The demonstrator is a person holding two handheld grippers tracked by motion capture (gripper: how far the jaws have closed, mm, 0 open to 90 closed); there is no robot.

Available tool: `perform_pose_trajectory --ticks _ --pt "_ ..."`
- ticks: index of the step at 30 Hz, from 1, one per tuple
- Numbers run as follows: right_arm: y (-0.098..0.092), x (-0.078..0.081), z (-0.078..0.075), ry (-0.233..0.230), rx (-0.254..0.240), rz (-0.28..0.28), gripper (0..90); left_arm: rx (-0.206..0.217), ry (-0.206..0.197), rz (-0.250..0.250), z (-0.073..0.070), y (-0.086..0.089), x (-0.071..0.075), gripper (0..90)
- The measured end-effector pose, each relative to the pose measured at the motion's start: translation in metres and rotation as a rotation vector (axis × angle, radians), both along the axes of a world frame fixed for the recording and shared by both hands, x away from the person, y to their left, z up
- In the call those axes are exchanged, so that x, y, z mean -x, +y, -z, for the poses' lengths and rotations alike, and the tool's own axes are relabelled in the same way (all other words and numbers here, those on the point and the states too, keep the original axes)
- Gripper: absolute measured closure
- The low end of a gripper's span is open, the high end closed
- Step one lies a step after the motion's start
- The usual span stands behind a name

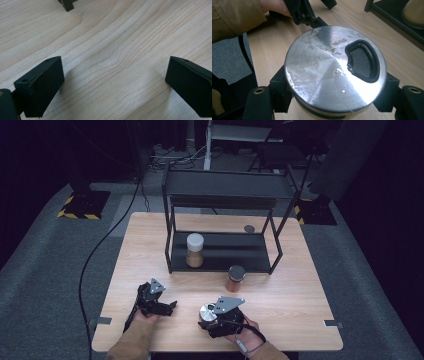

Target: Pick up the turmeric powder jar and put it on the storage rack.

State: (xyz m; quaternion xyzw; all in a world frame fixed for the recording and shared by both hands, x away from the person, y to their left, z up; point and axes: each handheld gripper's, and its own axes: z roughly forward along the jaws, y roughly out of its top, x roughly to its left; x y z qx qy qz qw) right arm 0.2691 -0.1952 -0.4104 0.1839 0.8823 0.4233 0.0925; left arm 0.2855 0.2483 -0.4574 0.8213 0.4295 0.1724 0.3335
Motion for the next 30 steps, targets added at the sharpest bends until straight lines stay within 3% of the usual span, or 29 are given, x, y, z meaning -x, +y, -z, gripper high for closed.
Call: perform_pose_trajectory --ticks 17,30 --pt "0.001 -0.012 -0.038 -0.033 0.013 -0.01 31.1 -0.003 0.0 0.004 0.0 0.0 -0.001 1.4" --pt "-0.003 -0.023 -0.061 -0.048 0.005 0.015 31.2 -0.001 0.0 0.002 0.0 0.0 0.0 1.4"
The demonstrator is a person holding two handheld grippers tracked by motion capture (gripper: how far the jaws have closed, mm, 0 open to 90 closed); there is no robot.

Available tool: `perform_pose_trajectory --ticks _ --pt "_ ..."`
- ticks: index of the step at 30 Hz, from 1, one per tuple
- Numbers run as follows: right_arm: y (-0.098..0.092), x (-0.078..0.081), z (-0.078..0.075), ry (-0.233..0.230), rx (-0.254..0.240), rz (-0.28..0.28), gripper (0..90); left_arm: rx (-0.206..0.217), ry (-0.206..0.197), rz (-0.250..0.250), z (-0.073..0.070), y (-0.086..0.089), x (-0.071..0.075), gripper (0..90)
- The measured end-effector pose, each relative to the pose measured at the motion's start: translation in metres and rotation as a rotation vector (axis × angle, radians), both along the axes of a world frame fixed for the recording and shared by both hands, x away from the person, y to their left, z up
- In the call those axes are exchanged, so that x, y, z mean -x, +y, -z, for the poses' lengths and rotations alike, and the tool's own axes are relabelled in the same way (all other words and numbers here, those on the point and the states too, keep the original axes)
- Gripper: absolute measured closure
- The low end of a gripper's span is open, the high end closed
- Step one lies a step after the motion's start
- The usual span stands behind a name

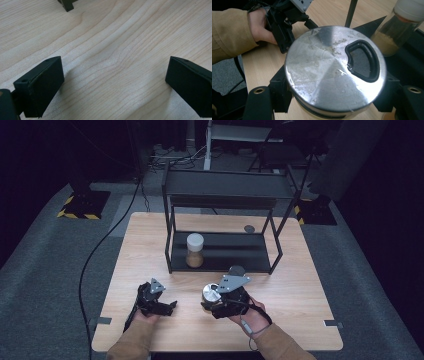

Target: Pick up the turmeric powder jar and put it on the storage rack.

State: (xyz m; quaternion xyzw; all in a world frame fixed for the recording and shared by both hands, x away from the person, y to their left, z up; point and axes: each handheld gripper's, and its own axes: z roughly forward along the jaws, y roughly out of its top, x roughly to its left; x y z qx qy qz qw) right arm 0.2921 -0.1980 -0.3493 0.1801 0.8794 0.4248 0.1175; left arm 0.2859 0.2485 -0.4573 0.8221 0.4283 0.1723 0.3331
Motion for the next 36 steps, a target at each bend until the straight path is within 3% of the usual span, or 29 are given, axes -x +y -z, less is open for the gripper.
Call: perform_pose_trajectory --ticks 21,36 --pt "-0.01 -0.025 -0.035 -0.04 -0.016 0.054 31.2 -0.001 0.001 0.001 0.0 0.0 0.0 1.2" --pt "-0.012 -0.053 -0.046 -0.083 -0.011 0.083 31.2 -0.001 0.003 0.003 0.0 0.0 0.0 1.1"
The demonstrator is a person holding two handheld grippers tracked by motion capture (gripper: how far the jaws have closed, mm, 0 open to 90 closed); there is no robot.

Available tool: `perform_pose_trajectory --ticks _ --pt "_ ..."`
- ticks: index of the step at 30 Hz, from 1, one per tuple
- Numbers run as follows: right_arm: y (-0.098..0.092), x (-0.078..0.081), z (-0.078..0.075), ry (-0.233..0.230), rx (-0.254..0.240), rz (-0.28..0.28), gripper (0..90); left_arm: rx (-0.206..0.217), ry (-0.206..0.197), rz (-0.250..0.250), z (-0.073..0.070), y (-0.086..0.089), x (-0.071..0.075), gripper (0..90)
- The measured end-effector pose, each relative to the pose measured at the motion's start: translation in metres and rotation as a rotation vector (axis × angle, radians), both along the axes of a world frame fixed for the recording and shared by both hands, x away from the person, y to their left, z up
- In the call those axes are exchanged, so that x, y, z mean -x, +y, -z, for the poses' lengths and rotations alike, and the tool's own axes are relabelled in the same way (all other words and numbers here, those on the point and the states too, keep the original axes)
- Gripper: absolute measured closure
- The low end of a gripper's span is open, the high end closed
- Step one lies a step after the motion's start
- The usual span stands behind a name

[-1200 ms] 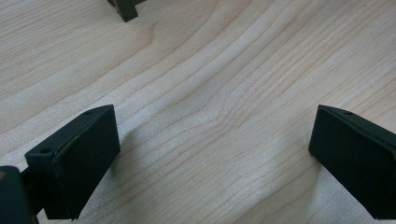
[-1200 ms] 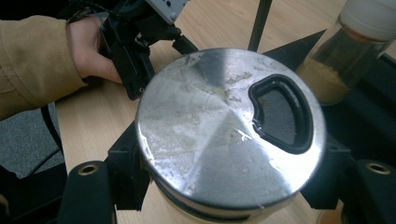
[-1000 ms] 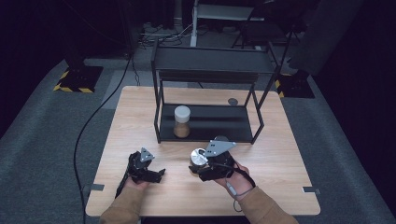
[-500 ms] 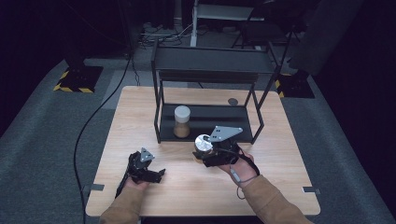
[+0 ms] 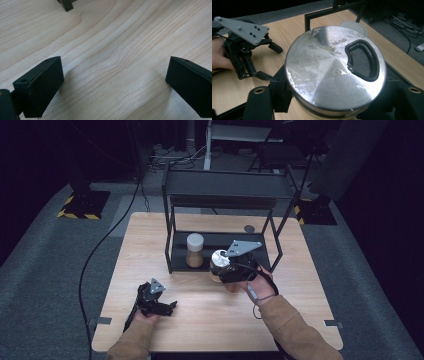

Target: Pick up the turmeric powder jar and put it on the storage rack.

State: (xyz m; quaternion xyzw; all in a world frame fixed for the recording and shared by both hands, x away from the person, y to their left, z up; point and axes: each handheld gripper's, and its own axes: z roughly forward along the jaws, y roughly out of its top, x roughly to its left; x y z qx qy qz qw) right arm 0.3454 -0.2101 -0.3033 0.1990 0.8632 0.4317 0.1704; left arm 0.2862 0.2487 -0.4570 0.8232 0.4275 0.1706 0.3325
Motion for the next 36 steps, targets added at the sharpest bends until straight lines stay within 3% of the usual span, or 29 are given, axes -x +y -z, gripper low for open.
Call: perform_pose_trajectory --ticks 22,36 --pt "0.003 -0.056 0.004 0.014 0.026 0.084 31.2 0.0 0.001 0.003 0.0 0.0 0.0 0.8" --pt "0.015 -0.087 0.028 0.056 0.04 0.13 31.2 -0.001 -0.001 0.008 0.0 0.0 0.0 0.7"
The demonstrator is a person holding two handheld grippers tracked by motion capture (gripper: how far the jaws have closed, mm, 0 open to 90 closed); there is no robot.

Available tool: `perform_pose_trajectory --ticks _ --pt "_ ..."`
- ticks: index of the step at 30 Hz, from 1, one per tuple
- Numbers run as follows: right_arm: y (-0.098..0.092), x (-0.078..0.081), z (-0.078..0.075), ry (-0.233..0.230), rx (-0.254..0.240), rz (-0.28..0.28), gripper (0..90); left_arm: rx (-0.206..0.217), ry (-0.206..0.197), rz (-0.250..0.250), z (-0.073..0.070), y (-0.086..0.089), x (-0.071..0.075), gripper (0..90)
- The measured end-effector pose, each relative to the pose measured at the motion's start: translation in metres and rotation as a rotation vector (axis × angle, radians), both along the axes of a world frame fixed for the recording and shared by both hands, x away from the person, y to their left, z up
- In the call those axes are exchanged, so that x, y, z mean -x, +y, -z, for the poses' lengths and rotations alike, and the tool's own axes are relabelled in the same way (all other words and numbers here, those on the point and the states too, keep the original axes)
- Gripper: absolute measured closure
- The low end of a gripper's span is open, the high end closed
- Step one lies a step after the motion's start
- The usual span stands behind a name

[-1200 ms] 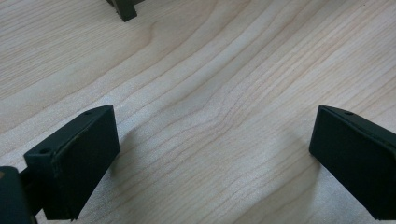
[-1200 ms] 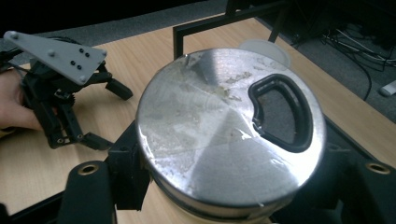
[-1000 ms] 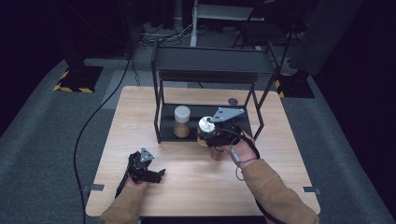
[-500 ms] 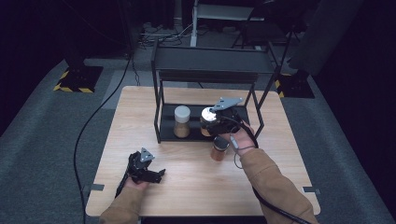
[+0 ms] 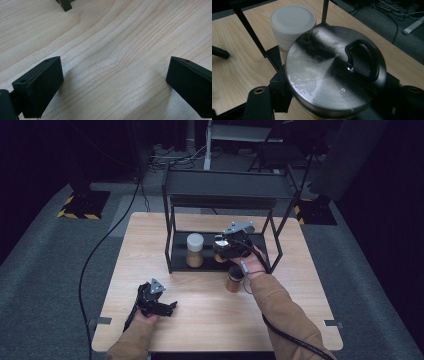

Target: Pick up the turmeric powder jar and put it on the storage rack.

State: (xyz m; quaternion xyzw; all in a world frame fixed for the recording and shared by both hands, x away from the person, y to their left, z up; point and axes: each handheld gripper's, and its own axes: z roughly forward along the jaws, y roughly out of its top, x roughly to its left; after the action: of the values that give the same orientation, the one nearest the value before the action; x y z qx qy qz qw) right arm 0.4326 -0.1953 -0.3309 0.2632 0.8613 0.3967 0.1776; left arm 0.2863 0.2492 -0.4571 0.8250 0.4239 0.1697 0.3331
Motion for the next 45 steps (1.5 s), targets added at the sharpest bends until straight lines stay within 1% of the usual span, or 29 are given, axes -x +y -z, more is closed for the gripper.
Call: perform_pose_trajectory --ticks 8,13,17,20,24,31,35,37,45 --pt "0.006 -0.014 0.008 0.026 0.016 0.004 31.2 -0.002 -0.001 0.003 0.0 0.0 0.0 0.7" --pt "0.011 -0.02 0.009 0.036 0.046 -0.002 31.3 -0.002 -0.001 0.003 0.0 0.0 0.0 0.7" --pt "0.014 -0.026 0.011 0.054 0.064 0.001 31.3 -0.002 0.001 0.002 0.0 0.0 0.0 0.7" --pt "0.016 -0.031 0.011 0.06 0.081 -0.007 31.3 -0.002 0.001 0.002 0.0 0.0 0.0 0.7" --pt "0.02 -0.036 0.011 0.08 0.094 -0.013 31.3 -0.002 -0.001 0.003 0.0 0.0 0.0 0.7" --pt "0.027 -0.043 0.016 0.097 0.114 -0.013 31.3 -0.002 0.001 0.004 0.0 0.0 0.0 0.7" --pt "0.031 -0.046 0.018 0.121 0.129 0.004 31.3 -0.002 0.001 0.003 0.0 0.0 0.0 0.7" --pt "0.033 -0.048 0.018 0.123 0.136 0.006 31.3 -0.003 0.0 0.004 0.0 0.0 0.0 0.7" --pt "0.032 -0.051 0.024 0.132 0.133 0.01 31.3 -0.003 0.0 0.004 0.0 0.0 0.0 0.7"
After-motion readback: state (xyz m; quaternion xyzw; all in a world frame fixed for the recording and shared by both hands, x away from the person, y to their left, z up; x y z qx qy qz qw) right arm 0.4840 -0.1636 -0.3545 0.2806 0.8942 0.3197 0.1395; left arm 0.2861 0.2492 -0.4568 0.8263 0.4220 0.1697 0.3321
